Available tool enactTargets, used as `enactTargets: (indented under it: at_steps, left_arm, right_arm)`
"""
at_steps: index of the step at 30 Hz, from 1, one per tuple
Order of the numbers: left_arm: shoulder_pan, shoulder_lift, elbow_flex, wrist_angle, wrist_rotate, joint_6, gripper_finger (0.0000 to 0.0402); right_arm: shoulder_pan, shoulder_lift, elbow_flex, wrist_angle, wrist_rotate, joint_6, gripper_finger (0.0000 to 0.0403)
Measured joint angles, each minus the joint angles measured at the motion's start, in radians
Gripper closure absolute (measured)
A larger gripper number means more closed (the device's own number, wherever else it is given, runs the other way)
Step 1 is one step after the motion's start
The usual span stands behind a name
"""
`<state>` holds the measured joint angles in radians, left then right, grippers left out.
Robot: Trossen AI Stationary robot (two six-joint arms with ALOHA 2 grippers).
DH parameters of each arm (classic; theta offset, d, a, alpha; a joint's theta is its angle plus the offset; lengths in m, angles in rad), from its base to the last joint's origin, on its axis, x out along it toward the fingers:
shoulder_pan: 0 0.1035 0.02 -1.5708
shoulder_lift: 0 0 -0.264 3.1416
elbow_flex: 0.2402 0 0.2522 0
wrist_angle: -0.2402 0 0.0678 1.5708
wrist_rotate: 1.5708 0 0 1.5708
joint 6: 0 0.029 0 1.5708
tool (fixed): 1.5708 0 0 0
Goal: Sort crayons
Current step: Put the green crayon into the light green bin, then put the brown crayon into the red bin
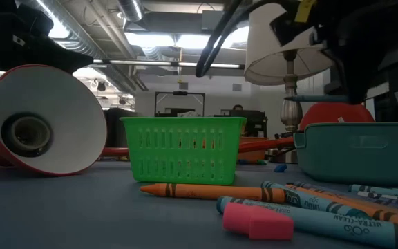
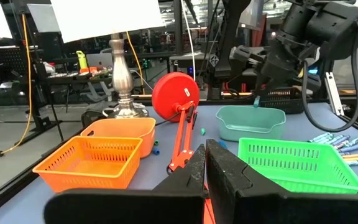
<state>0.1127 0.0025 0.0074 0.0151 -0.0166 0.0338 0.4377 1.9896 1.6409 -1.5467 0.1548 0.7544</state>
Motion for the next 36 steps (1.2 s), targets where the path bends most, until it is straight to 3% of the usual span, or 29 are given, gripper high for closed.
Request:
enactTargets:
  at_steps: [4, 14, 20, 25, 36]
  left_arm:
    - [0.000, 0.000, 0.000, 0.002, 0.000, 0.000, 0.0401]
    - [0.000, 0.002, 0.000, 0.162, -0.003, -0.006, 0.0401]
    - [0.000, 0.049, 0.000, 0.324, -0.079, -0.006, 0.0401]
    - [0.000, 0.134, 0.048, 0.337, -0.154, -0.006, 0.0398]
    - [0.070, 0.446, 0.267, 0.327, -0.337, 0.003, 0.0293]
  right_arm:
    - [0.000, 0.000, 0.000, 0.000, -0.034, 0.000, 0.0365]
    - [0.000, 0.000, 0.000, 0.000, -0.034, 0.000, 0.0267]
    - [0.000, 0.000, 0.000, 0.000, -0.033, -0.001, 0.0258]
    - [0.000, 0.000, 0.000, 0.002, -0.033, -0.001, 0.0258]
    - [0.000, 0.000, 0.000, 0.010, -0.032, -0.002, 0.0258]
